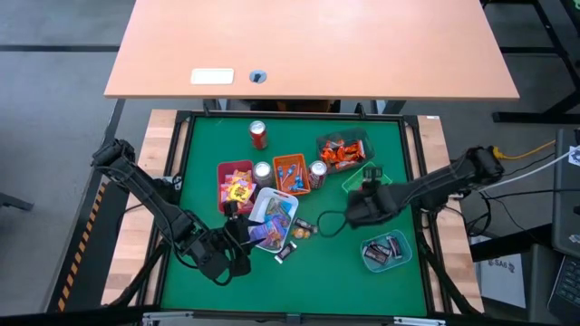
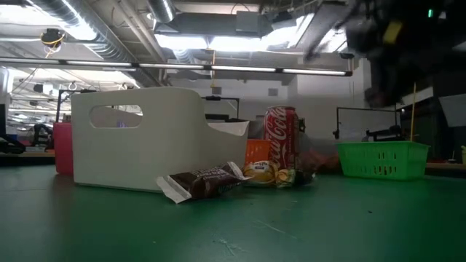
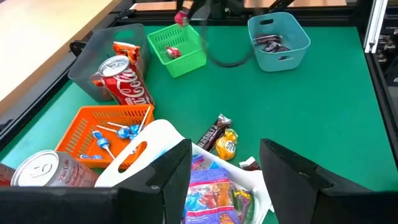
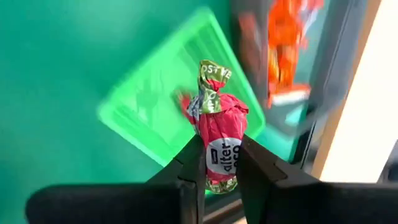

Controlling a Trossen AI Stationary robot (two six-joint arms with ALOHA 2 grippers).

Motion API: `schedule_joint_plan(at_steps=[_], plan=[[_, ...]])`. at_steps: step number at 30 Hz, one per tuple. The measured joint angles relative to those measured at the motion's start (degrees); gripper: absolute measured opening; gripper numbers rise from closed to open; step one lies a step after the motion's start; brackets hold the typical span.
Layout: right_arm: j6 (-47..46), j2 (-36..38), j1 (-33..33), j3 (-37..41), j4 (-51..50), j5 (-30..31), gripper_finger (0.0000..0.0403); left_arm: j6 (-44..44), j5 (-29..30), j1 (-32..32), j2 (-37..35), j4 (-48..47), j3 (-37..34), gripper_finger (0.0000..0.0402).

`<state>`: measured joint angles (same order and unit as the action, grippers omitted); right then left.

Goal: Sort candy
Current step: Put the red chocolate into the blue bin, then put the brown chocolate into the blue bin

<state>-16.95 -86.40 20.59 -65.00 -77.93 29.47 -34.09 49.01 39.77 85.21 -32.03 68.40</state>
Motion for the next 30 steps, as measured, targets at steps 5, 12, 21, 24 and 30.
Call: schedule_joint_plan(at_steps=[5, 12, 21, 24, 30], plan=[[-1.1, 2.0, -5.2, 7.5, 0.2, -1.1, 0.0067, 0.0, 0.0, 0.0, 0.0, 0.1, 0.0, 0.0178], [-0.7, 1.8, -10.5, 10.9, 1.3, -1.1, 0.0067, 0.0, 0.0, 0.0, 0.0, 0.2, 0.0, 0.0178], [-0.6, 1.8, -12.9, 11.0, 1.6, -1.6, 0.0092, 0.1, 0.0, 0.0, 0.0, 0.1, 0.0, 0.0178], [-0.6, 1.8, -12.8, 11.0, 1.6, -1.6, 0.0126, 0.1, 0.0, 0.0, 0.0, 0.1, 0.0, 0.0178], [-0.3, 1.8, -12.8, 9.1, -1.9, -1.6, 0.0172, 0.1, 0.0, 0.0, 0.0, 0.1, 0.0, 0.0178]])
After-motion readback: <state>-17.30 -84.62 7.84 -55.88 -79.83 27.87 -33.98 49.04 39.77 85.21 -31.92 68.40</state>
